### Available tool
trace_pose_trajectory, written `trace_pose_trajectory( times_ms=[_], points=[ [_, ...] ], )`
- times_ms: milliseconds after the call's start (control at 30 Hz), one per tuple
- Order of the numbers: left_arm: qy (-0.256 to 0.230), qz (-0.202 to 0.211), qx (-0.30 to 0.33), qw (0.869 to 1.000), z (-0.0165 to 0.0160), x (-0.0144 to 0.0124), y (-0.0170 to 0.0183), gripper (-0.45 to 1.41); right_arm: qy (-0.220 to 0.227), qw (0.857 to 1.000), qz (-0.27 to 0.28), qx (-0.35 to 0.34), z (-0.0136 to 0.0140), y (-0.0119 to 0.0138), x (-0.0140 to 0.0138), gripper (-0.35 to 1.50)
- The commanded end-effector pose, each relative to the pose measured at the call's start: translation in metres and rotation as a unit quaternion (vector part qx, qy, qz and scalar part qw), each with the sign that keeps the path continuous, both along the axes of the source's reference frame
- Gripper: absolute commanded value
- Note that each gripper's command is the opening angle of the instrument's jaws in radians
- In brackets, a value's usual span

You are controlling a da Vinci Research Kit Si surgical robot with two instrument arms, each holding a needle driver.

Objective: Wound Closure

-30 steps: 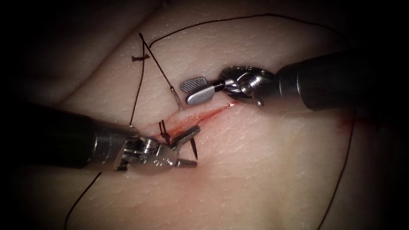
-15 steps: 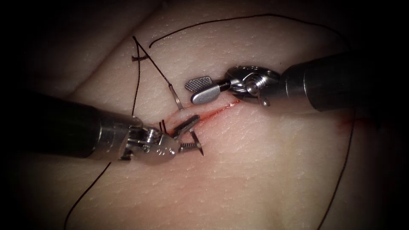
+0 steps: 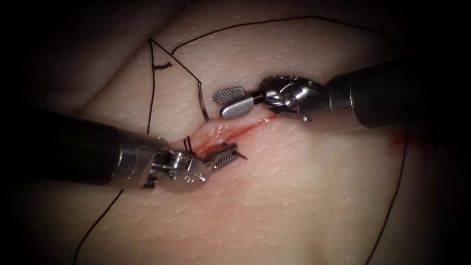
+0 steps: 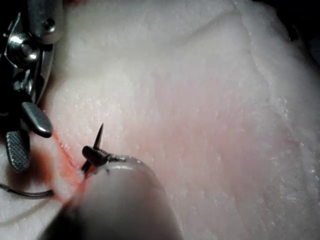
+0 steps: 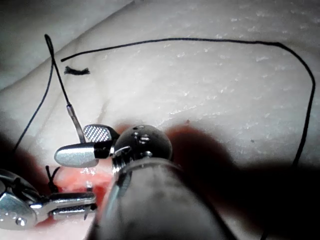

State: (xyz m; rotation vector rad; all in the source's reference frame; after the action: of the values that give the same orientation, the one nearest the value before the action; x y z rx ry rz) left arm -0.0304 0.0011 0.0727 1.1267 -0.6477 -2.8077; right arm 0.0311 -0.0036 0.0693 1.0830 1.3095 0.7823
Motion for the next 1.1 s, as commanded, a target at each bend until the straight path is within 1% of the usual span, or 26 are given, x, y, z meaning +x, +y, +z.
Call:
trace_pose_trajectory(
  times_ms=[33, 133, 233, 300, 367, 400, 467, 533, 600, 633, 667, 767, 867, 900, 1000, 1033, 1100],
  points=[
    [-0.010, -0.004, 0.009, 1.000, 0.0005, -0.0004, -0.0005, -0.45, 0.002, 1.000, -0.001, 0.001, 0.0003, -0.0004, 0.0003, 1.15],
    [-0.031, -0.003, 0.044, 0.999, 0.0003, -0.0004, -0.0008, -0.45, 0.002, 1.000, -0.003, 0.002, 0.0002, -0.0003, -0.0001, 1.15],
    [-0.062, -0.021, 0.079, 0.995, -0.0001, -0.0005, -0.0011, -0.45, 0.003, 1.000, -0.005, 0.002, 0.0001, -0.0004, -0.0005, 1.10],
    [-0.091, -0.033, 0.111, 0.989, -0.0005, -0.0006, -0.0014, -0.45, 0.004, 1.000, -0.006, 0.002, 0.0001, -0.0004, -0.0007, 1.04],
    [-0.121, -0.044, 0.146, 0.981, -0.0012, -0.0007, -0.0016, -0.45, 0.005, 1.000, -0.007, 0.003, 0.0001, -0.0004, -0.0010, 0.99],
    [-0.132, -0.048, 0.161, 0.977, -0.0015, -0.0007, -0.0017, -0.45, 0.006, 1.000, -0.008, 0.000, 0.0001, -0.0004, -0.0012, 0.89],
    [-0.150, -0.059, 0.189, 0.969, -0.0022, -0.0007, -0.0017, -0.45, 0.010, 1.000, -0.008, -0.021, 0.0000, -0.0005, -0.0014, 0.76],
    [-0.174, -0.070, 0.225, 0.956, -0.0031, -0.0008, -0.0018, -0.45, 0.017, 0.999, -0.006, -0.049, 0.0000, -0.0004, -0.0016, 0.61],
    [-0.196, -0.073, 0.255, 0.944, -0.0040, -0.0008, -0.0018, -0.45, 0.020, 0.998, -0.005, -0.067, 0.0001, -0.0004, -0.0018, 0.36],
    [-0.203, -0.073, 0.265, 0.940, -0.0044, -0.0007, -0.0018, -0.45, 0.021, 0.997, -0.005, -0.069, 0.0001, -0.0003, -0.0019, 0.29],
    [-0.208, -0.071, 0.271, 0.937, -0.0048, -0.0007, -0.0018, -0.45, 0.021, 0.997, -0.005, -0.072, 0.0001, -0.0003, -0.0019, 0.27],
    [-0.227, -0.074, 0.302, 0.923, -0.0059, -0.0007, -0.0019, -0.45, 0.023, 0.996, -0.005, -0.090, 0.0002, -0.0002, -0.0019, 0.27],
    [-0.246, -0.075, 0.336, 0.906, -0.0070, -0.0008, -0.0024, -0.45, 0.018, 0.993, -0.016, -0.116, 0.0002, -0.0001, -0.0019, 0.49],
    [-0.253, -0.074, 0.351, 0.899, -0.0075, -0.0008, -0.0026, -0.45, 0.014, 0.991, -0.023, -0.130, 0.0002, -0.0001, -0.0019, 0.51],
    [-0.272, -0.079, 0.379, 0.881, -0.0089, -0.0011, -0.0028, -0.45, 0.009, 0.989, -0.034, -0.144, 0.0002, -0.0001, -0.0018, 0.51],
    [-0.276, -0.079, 0.384, 0.877, -0.0094, -0.0012, -0.0028, -0.45, 0.009, 0.989, -0.033, -0.147, 0.0002, -0.0001, -0.0018, 0.51],
    [-0.288, -0.082, 0.399, 0.867, -0.0103, -0.0014, -0.0027, -0.45, 0.011, 0.988, -0.033, -0.153, 0.0002, -0.0001, -0.0019, 0.42]
  ],
)
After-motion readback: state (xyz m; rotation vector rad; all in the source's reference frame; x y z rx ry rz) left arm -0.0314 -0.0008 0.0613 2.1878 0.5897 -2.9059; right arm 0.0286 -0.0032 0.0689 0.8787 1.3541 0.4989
